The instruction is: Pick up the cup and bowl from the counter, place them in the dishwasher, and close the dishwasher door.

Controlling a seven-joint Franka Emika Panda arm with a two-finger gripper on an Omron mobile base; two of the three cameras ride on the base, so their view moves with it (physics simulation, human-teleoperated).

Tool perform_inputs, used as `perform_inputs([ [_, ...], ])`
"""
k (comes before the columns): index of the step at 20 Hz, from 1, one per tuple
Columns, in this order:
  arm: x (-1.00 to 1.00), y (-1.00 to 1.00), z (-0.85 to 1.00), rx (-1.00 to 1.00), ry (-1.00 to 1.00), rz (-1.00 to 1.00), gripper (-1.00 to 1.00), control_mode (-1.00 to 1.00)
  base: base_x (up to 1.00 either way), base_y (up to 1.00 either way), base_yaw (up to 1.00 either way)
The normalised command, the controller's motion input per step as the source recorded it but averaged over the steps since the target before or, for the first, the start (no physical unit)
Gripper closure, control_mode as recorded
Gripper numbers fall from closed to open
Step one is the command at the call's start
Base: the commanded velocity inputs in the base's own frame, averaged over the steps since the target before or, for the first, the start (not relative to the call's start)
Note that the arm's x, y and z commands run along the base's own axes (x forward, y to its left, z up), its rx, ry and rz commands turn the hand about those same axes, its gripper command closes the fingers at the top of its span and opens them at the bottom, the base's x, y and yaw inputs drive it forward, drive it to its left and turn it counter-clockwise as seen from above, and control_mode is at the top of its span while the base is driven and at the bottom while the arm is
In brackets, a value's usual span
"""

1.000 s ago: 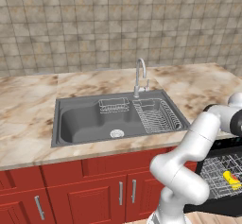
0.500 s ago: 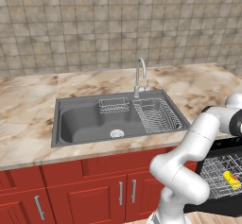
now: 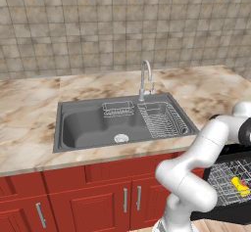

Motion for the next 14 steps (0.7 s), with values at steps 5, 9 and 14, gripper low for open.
perform_inputs([
  [5, 0.41, -0.33, -0.22, 0.01, 0.00, 0.00, -1.00, -1.00, 0.00, 0.00, 0.00],
  [9, 0.36, -0.24, -0.26, 0.03, 0.01, 0.00, -1.00, -1.00, 0.00, 0.00, 0.00],
  [14, 0.21, -0.10, -0.33, 0.05, 0.02, 0.00, 1.00, -1.00, 0.00, 0.00, 0.00],
])
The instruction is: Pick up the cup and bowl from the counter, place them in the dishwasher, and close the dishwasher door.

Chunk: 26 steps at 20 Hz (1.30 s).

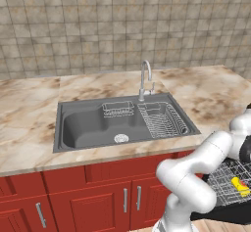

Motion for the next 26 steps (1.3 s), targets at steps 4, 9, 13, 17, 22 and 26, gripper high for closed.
perform_inputs([
  [4, 0.00, -0.09, -0.29, 0.07, 0.00, 0.00, 1.00, -1.00, 0.00, 0.00, 0.00],
  [9, -0.01, 0.00, -0.17, 0.06, 0.00, 0.00, 1.00, -1.00, 0.00, 0.00, 0.00],
  [13, -0.57, 0.01, 0.00, 0.03, -0.01, 0.00, 1.00, -1.00, 0.00, 0.00, 0.00],
  [17, -0.80, 0.22, 0.00, 0.01, -0.03, 0.01, 1.00, -1.00, 0.00, 0.00, 0.00],
  [22, -0.86, 0.31, 0.00, 0.00, -0.06, 0.02, 1.00, -1.00, 0.00, 0.00, 0.00],
  [26, -0.81, 0.42, 0.08, 0.00, -0.07, 0.02, 1.00, -1.00, 0.00, 0.00, 0.00],
])
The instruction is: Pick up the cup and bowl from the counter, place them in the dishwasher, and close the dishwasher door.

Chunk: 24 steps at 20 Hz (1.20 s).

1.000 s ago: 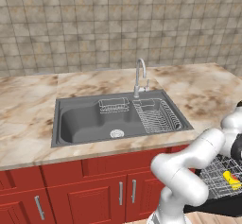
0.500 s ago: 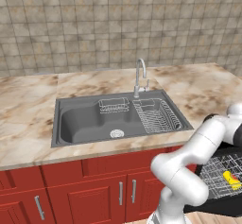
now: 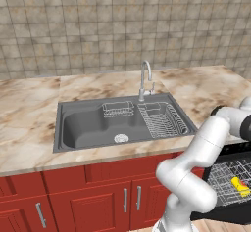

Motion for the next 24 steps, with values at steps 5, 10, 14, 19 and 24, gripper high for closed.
perform_inputs([
  [5, -0.86, 0.35, 0.20, 0.00, -0.10, 0.02, 1.00, -1.00, 0.00, 0.00, 0.00],
  [10, -0.70, 0.15, 0.02, 0.00, -0.05, 0.01, 1.00, -1.00, 0.00, 0.00, 0.00],
  [14, -0.44, 0.04, -0.25, 0.01, 0.00, 0.02, 1.00, -1.00, 0.00, 0.00, 0.00],
  [19, -0.28, 0.01, -0.36, 0.01, 0.01, 0.04, 1.00, -1.00, 0.00, 0.00, 0.00],
  [24, -0.11, 0.00, -0.33, 0.03, 0.04, 0.05, 1.00, -1.00, 0.00, 0.00, 0.00],
])
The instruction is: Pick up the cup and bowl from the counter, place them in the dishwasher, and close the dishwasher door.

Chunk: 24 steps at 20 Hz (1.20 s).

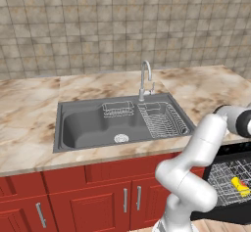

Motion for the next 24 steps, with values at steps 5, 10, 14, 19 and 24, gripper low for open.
perform_inputs([
  [5, -0.02, 0.00, -0.48, 0.05, 0.08, 0.05, 1.00, -1.00, 0.00, 0.00, 0.00],
  [10, 0.00, 0.00, -0.60, 0.07, 0.13, 0.05, 1.00, -1.00, 0.00, 0.00, 0.00],
  [14, 0.01, 0.00, -0.60, 0.06, 0.15, 0.05, 1.00, -1.00, 0.00, 0.00, 0.00],
  [19, 0.15, -0.08, -0.51, 0.05, 0.13, 0.04, 1.00, -1.00, 0.00, 0.00, 0.00],
  [24, 0.12, -0.07, -0.34, 0.00, 0.03, 0.02, 1.00, -1.00, 0.00, 0.00, 0.00],
])
